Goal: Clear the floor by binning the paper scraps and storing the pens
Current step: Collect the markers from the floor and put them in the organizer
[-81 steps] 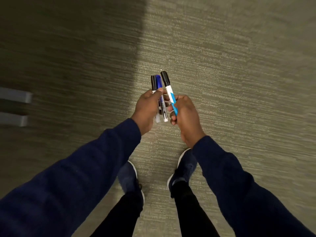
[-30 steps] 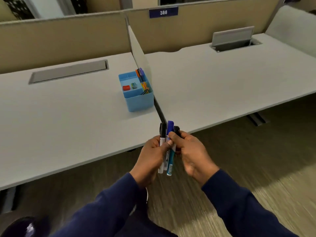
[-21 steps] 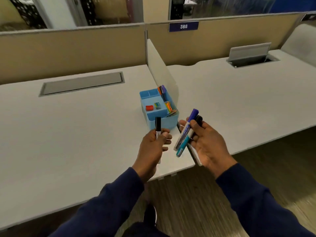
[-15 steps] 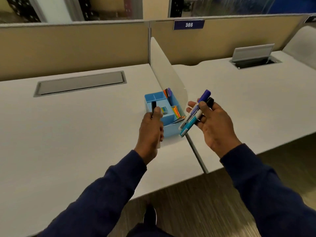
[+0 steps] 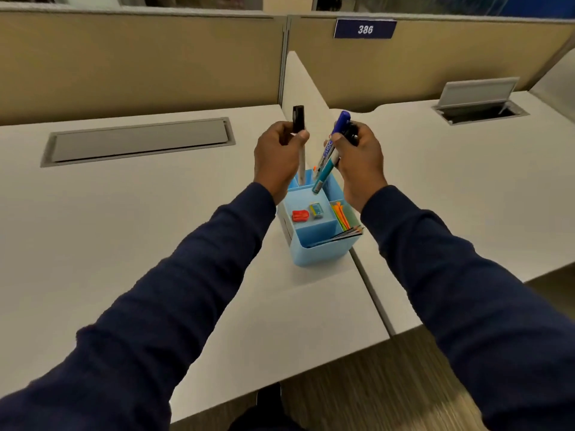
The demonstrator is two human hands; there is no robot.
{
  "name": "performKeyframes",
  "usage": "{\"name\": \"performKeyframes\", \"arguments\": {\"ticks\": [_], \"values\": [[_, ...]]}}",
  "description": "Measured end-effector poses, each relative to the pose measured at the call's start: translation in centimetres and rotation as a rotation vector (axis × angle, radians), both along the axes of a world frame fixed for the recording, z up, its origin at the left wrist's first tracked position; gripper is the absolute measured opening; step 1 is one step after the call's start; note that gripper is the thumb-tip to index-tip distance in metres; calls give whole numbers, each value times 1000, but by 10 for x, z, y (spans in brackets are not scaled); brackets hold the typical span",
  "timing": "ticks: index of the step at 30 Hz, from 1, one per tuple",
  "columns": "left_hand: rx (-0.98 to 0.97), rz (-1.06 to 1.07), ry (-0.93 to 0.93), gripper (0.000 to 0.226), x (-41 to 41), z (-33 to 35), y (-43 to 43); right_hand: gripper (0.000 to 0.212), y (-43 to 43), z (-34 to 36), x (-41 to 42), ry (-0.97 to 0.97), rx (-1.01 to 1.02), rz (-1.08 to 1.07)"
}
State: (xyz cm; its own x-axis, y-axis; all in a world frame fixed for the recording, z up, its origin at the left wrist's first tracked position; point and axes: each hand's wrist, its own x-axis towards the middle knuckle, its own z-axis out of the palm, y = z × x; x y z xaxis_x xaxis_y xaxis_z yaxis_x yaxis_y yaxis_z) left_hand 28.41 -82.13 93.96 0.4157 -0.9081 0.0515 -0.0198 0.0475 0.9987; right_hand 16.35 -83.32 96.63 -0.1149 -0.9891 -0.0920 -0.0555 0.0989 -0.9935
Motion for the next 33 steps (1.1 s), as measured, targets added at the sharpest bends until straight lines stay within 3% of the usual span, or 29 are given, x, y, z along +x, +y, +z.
{"name": "performKeyframes", "arguments": {"ticks": [6, 14, 20, 26, 33], "values": [[58, -41, -269, 24, 10, -31, -32, 31, -34, -21, 18, 111, 14, -15], [140, -82, -402, 22, 22, -70, -43, 35, -58, -29, 32, 327, 61, 98], [146, -122, -407, 21, 29, -80, -44, 35, -64, -33, 33, 404, 65, 192], [138, -170, -389, 37, 34, -75, -47, 37, -70, -37, 34, 414, 71, 255], [147, -160, -310, 30, 27, -66, -60, 36, -74, -36, 36, 421, 36, 289]]}}
